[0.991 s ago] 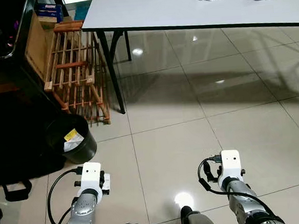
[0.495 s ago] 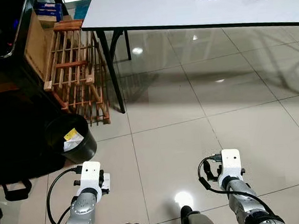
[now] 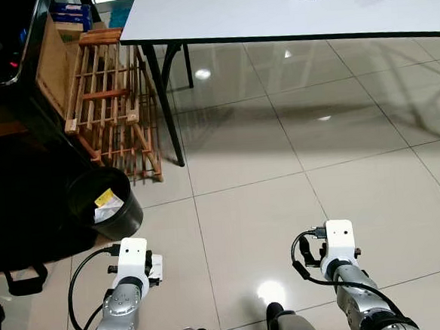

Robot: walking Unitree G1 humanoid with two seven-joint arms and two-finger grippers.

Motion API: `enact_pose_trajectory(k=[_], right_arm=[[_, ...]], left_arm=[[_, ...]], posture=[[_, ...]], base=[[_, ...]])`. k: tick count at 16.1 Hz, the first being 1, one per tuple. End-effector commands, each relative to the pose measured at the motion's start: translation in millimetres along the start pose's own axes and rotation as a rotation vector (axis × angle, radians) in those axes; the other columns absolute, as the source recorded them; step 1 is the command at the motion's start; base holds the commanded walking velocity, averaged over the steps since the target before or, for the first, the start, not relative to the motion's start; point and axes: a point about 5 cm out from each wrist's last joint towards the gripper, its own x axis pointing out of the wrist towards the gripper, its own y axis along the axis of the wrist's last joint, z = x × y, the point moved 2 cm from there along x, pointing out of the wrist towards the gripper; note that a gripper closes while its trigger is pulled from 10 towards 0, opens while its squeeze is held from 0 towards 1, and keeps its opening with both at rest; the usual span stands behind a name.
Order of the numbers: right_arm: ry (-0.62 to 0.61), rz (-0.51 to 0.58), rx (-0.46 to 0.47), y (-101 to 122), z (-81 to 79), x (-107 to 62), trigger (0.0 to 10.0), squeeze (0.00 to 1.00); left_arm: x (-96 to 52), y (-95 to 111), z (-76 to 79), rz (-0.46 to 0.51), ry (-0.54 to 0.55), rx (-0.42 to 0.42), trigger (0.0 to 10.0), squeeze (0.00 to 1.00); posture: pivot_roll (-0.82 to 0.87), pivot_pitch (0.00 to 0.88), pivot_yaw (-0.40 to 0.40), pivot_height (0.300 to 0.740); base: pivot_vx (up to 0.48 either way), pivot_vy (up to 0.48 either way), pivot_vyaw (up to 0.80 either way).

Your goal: Picking trash to rubbish bin

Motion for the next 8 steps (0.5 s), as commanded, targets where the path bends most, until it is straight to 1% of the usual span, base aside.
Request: enact_pose_trajectory(k=[1,5,8], right_arm=[[-0.005,-0.028,0.011,-10.0,0.9,-3.7,10.0,0.00],[-0.002,-0.029,0.008,-10.3,0.3,-3.7,10.0,0.00],[0.002,-0.031,0.009,-10.7,-1.4,-3.7,10.0,0.00]], left_arm=[[-3.2,-10.0,-1.2,-0.036,-0.004,0.004,10.0,0.00],[-2.2,-7.8,0.2,-0.032,-0.005,0.001,10.0,0.00],[-1.8,-6.9,-1.7,-0.030,-0.002,0.003,10.0,0.00]], posture=[[-0.02,0.195,0.065,0.740],[-0.02,0.186,0.066,0.740],[-0.02,0.175,0.069,0.740]], base=[[0.000,0.000,0.00],[0.000,0.000,0.00],[0.000,0.000,0.00]])
